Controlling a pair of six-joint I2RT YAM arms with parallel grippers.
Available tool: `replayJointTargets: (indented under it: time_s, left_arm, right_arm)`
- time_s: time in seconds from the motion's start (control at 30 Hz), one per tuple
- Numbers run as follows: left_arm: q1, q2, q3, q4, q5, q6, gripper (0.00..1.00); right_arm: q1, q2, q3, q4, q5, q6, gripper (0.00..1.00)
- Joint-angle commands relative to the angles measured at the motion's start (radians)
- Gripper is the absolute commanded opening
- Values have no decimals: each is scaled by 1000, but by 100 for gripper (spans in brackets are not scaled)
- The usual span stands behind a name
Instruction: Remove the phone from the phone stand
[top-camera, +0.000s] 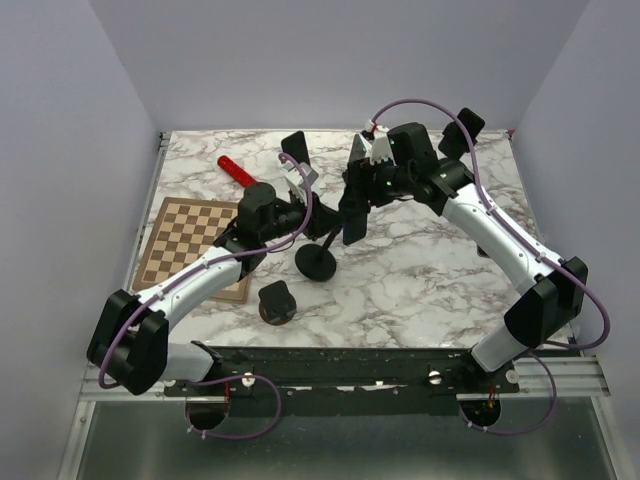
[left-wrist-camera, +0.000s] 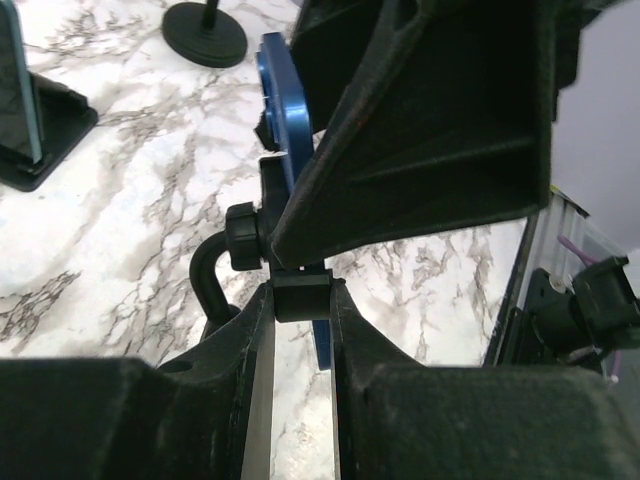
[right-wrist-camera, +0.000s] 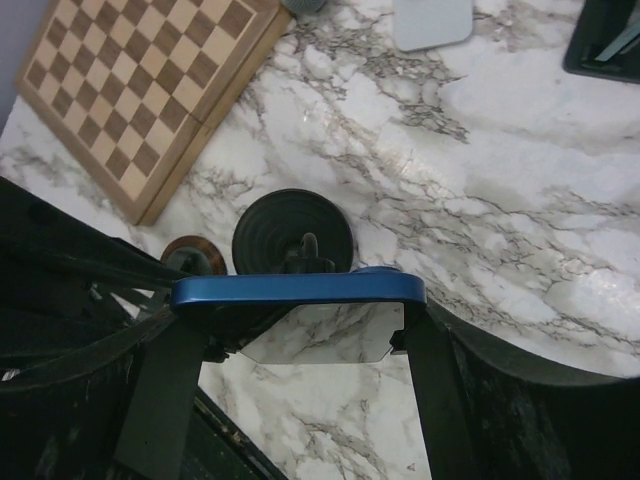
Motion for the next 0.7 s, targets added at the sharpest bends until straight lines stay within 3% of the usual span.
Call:
replayJointTargets:
  time_s: [0.0,0.3,0.43,0.57,0.67]
  left_arm:
    - [-10,-16,10,137,269,29,0]
    - [2,8,25,108,233,9,0]
    - [1,1,33,93,236,12,0]
    - [-11,-38,18,96,218,-5,36]
    - [-17,-54,9,96,187,-30,50]
  right_arm:
    - [-54,-5,-28,110,-297,-71,1]
    - [-54,-7,-43,156,-412,-54,1]
    - [-52,0,-23,153,-328,0,1]
    - [-39,-9,-29,160,-213,45,1]
    - [6,-12,-23,152,-100,40,1]
